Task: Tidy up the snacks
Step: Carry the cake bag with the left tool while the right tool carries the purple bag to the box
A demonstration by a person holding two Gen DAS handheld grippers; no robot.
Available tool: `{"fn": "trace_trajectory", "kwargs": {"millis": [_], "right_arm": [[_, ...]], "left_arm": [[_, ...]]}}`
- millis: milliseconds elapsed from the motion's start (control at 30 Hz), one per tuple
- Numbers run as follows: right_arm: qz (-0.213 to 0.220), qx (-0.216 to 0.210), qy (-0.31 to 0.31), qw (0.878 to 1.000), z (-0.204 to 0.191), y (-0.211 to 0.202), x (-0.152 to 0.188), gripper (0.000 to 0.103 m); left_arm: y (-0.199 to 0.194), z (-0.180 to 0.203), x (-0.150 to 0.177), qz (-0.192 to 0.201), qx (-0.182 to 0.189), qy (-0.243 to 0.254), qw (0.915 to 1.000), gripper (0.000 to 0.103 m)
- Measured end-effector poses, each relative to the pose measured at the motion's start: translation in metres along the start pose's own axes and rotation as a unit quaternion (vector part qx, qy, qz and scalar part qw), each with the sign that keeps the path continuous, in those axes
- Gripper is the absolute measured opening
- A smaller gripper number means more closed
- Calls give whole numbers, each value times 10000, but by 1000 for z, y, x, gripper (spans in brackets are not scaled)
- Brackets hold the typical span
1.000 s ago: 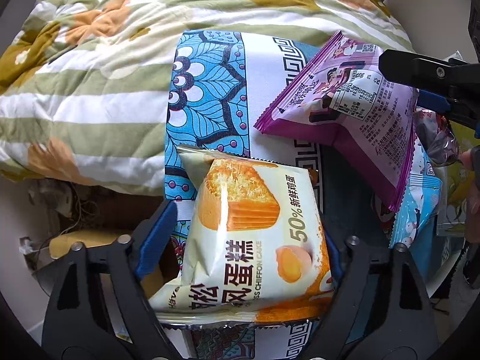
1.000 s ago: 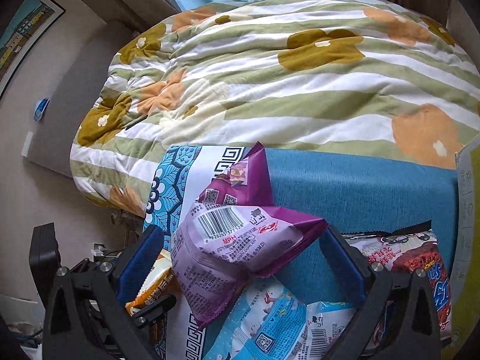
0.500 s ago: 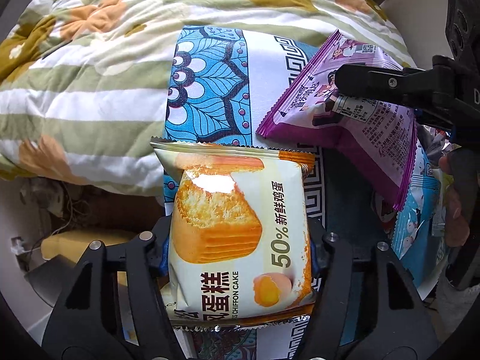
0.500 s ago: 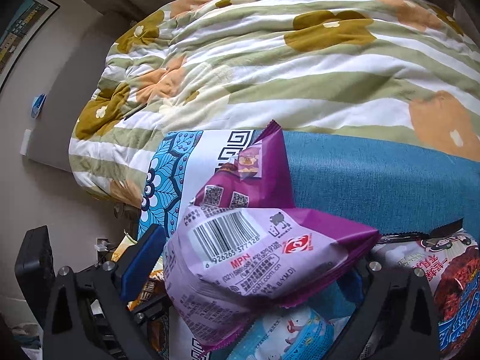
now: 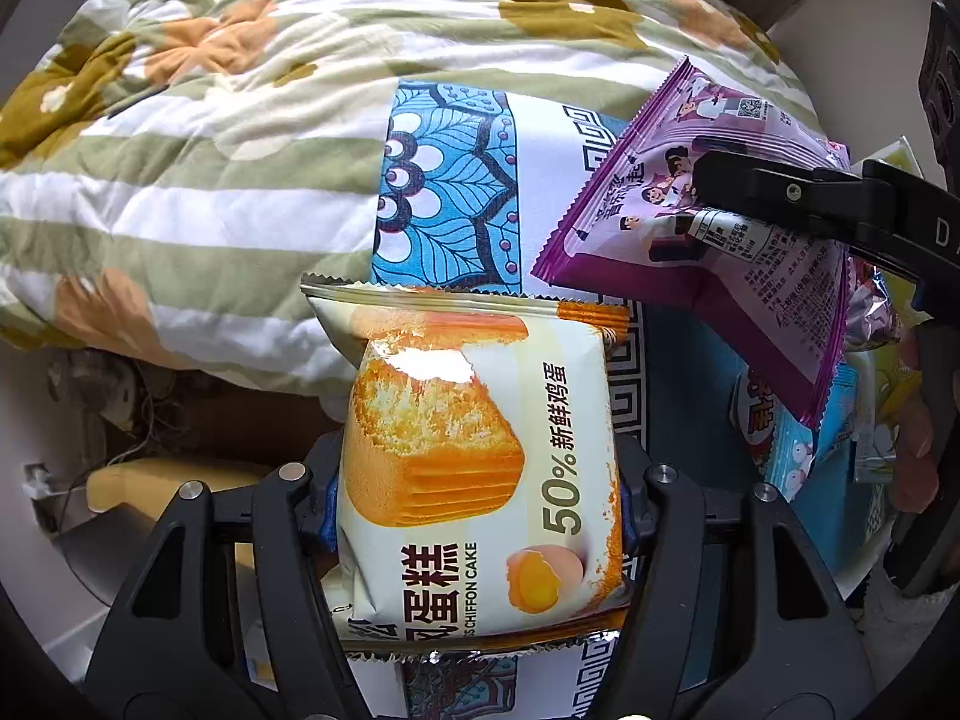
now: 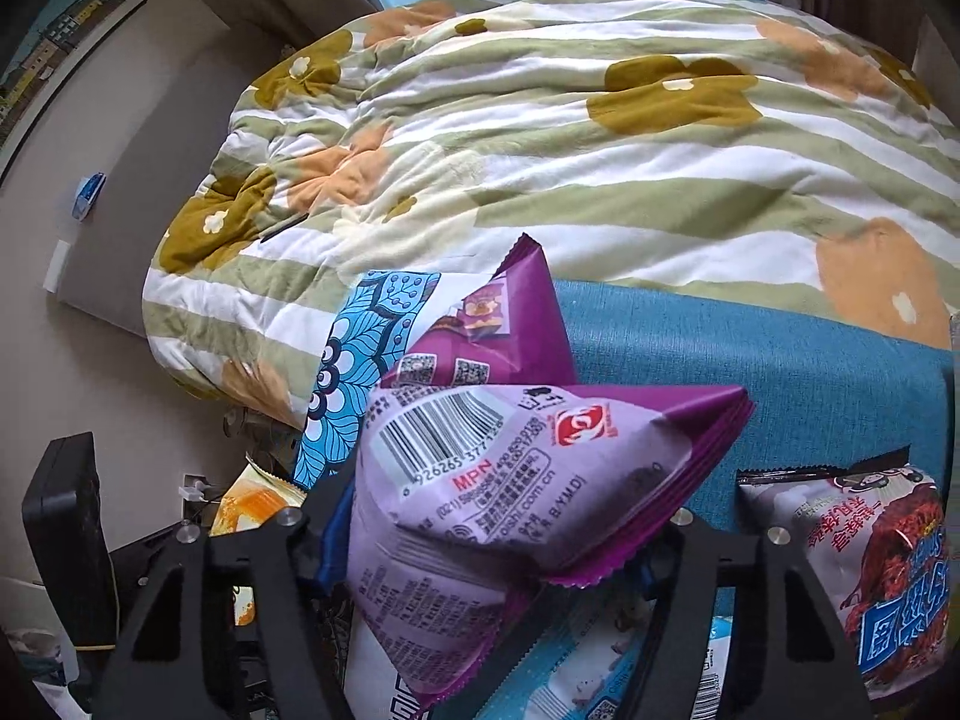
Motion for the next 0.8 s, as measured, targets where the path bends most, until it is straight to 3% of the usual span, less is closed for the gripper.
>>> {"fn": "trace_trajectory", "kwargs": {"millis": [200,400,600,800], "right_arm": [[345,-76,-13,9994,-4,-35,-6,63],[840,-165,55,9963,4,-95,-12,63],[1441,-204,174,9892,36,-171,-16,63],[1923,-142,301,9808,97,-249,-7,63]], "left_arm": [[-41,11,-12,394,-118,28,9992,60],[-88,48,-32,846,-161,334,9957,60],[-128,114,-55,1288,-122,697,9891,60],[-154,204,-71,1636,-41,913,9823,60]]}}
Point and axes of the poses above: each gripper's, at about its wrist camera, not at the fingertips, and y roughly the way its jaws point, z to its right, x to its underside, the point moved 4 cm from there along y, roughly the way its jaws point, and after that the axes turned 7 degrees about y, right-handed, at the moved point
